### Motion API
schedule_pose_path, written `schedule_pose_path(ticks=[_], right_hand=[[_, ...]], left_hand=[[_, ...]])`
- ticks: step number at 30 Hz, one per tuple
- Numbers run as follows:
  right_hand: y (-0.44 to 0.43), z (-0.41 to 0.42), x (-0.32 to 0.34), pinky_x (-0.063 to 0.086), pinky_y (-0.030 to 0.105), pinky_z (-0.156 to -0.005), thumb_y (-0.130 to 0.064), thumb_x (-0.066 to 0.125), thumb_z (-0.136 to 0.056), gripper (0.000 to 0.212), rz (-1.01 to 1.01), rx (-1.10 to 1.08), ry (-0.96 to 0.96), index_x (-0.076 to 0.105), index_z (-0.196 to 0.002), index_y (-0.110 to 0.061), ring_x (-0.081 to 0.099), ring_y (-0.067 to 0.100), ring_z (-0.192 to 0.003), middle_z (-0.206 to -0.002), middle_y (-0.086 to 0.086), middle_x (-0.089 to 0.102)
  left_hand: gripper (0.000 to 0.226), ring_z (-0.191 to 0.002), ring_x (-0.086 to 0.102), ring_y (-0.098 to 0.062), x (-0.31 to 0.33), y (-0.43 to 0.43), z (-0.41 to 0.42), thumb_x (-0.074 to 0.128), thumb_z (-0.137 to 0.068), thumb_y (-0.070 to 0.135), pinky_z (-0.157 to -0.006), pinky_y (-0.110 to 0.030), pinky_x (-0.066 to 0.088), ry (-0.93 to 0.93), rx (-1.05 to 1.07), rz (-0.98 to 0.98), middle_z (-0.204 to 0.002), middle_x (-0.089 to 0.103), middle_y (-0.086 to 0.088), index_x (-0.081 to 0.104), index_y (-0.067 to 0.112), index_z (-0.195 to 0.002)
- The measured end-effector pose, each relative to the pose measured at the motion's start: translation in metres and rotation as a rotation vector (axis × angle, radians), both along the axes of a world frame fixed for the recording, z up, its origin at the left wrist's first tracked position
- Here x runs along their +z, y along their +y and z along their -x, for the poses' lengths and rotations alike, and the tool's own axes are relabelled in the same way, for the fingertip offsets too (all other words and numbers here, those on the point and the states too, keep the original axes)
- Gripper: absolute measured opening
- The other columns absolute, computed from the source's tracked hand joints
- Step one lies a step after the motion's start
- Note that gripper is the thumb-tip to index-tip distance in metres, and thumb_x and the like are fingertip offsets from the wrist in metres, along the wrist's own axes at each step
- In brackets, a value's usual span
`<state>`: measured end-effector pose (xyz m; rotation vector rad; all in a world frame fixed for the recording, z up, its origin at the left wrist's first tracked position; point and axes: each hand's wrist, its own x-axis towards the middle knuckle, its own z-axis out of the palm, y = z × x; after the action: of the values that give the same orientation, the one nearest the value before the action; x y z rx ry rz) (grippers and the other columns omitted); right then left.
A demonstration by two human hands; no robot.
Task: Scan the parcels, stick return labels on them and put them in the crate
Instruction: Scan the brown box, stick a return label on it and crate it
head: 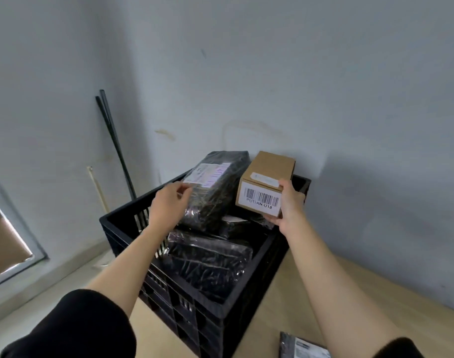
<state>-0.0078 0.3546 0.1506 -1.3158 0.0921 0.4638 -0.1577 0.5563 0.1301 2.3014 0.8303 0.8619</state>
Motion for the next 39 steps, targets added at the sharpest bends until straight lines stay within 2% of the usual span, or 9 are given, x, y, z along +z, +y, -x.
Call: schedule_pose_path(ticks=[9, 12, 17, 22, 24, 28, 33, 35, 39], right_hand=[[0.053, 0.018, -0.024, 0.055, 0.043, -0.075, -0.037, 0.046, -0.091, 0.034, 0.289, -0.195, -0.097, 0.036, -0.117, -0.018, 0.059, 0.033, -0.102, -0.128, 0.015, 0.05], [0.058, 0.03, -0.036, 0.047, 0.036, -0.068, -0.035, 0.053, -0.086, 0.046, 0.349, -0.161, -0.114, 0.033, -0.125, -0.02, 0.056, 0.028, -0.1, -0.128, 0.012, 0.046], [0.056, 0.036, -0.047, 0.044, 0.038, -0.079, -0.038, 0.058, -0.089, 0.056, 0.389, -0.154, -0.251, 0.027, -0.133, -0.024, 0.05, 0.022, -0.094, -0.135, 0.011, 0.036], [0.057, 0.045, -0.042, 0.048, 0.049, -0.093, -0.028, 0.046, -0.092, 0.058, 0.595, -0.147, -0.475, 0.018, -0.141, -0.038, 0.052, 0.037, -0.114, -0.147, 0.007, 0.028], [0.056, 0.05, -0.046, 0.046, 0.041, -0.087, -0.03, 0.039, -0.095, 0.055, 0.669, -0.065, -0.47, 0.016, -0.144, -0.041, 0.05, 0.036, -0.116, -0.15, 0.008, 0.025], [0.055, 0.054, -0.049, 0.043, 0.041, -0.095, -0.034, 0.027, -0.101, 0.047, 0.842, 0.043, -0.475, 0.032, -0.146, -0.02, 0.05, 0.036, -0.118, -0.153, 0.016, 0.016], [0.05, 0.049, -0.051, 0.021, 0.05, -0.115, -0.064, 0.043, -0.089, 0.077, 0.865, 0.191, -0.622, 0.032, -0.146, -0.014, 0.009, 0.035, -0.144, -0.158, 0.008, 0.009], [0.048, 0.049, -0.053, 0.022, 0.051, -0.115, -0.075, 0.048, -0.078, 0.088, 0.974, 0.244, -0.729, 0.033, -0.145, -0.02, 0.009, 0.037, -0.142, -0.154, 0.006, 0.021], [0.047, 0.041, -0.048, 0.033, 0.045, -0.103, -0.073, 0.041, -0.083, 0.073, 1.221, 0.198, -0.94, 0.045, -0.138, -0.024, 0.037, 0.035, -0.13, -0.141, 0.007, 0.047]], left_hand=[[0.05, -0.129, 0.038, -0.035, -0.03, 0.093, 0.016, 0.041, -0.097, 0.041, -0.105, -0.051, 0.028, 0.391, 0.22, -0.115, -0.139, 0.044, -0.016, 0.043, 0.012, -0.137], [0.051, -0.122, 0.045, -0.037, -0.04, 0.107, 0.02, 0.036, -0.097, 0.044, -0.102, -0.051, 0.028, 0.494, 0.286, -0.04, -0.13, 0.051, -0.019, 0.043, 0.007, -0.131], [0.033, -0.086, 0.056, -0.03, -0.043, 0.112, 0.017, 0.034, -0.099, 0.034, -0.089, -0.042, 0.031, 0.458, 0.283, -0.043, -0.084, 0.058, -0.01, 0.053, 0.007, -0.098], [0.023, -0.076, 0.051, -0.029, -0.046, 0.115, 0.017, 0.033, -0.099, 0.019, -0.083, -0.039, 0.028, 0.43, 0.296, -0.056, -0.078, 0.057, -0.011, 0.048, 0.008, -0.086], [0.022, -0.074, 0.05, -0.029, -0.046, 0.115, 0.017, 0.033, -0.099, 0.015, -0.08, -0.038, 0.027, 0.433, 0.306, -0.055, -0.071, 0.054, -0.009, 0.048, 0.008, -0.085], [0.021, -0.078, 0.051, -0.03, -0.049, 0.117, 0.017, 0.033, -0.098, 0.014, -0.081, -0.038, 0.027, 0.455, 0.304, -0.054, -0.072, 0.054, -0.01, 0.051, 0.007, -0.088], [0.024, -0.083, 0.05, -0.03, -0.048, 0.117, 0.015, 0.033, -0.096, 0.012, -0.078, -0.037, 0.024, 0.477, 0.302, -0.043, -0.072, 0.05, -0.008, 0.055, 0.004, -0.092], [0.03, -0.096, 0.051, -0.033, -0.047, 0.114, 0.016, 0.031, -0.098, 0.02, -0.084, -0.039, 0.027, 0.454, 0.281, -0.024, -0.087, 0.056, -0.012, 0.056, 0.003, -0.102], [0.046, -0.12, 0.045, -0.036, -0.044, 0.108, 0.021, 0.035, -0.098, 0.037, -0.102, -0.047, 0.028, 0.506, 0.228, -0.029, -0.125, 0.054, -0.019, 0.049, 0.004, -0.126]])
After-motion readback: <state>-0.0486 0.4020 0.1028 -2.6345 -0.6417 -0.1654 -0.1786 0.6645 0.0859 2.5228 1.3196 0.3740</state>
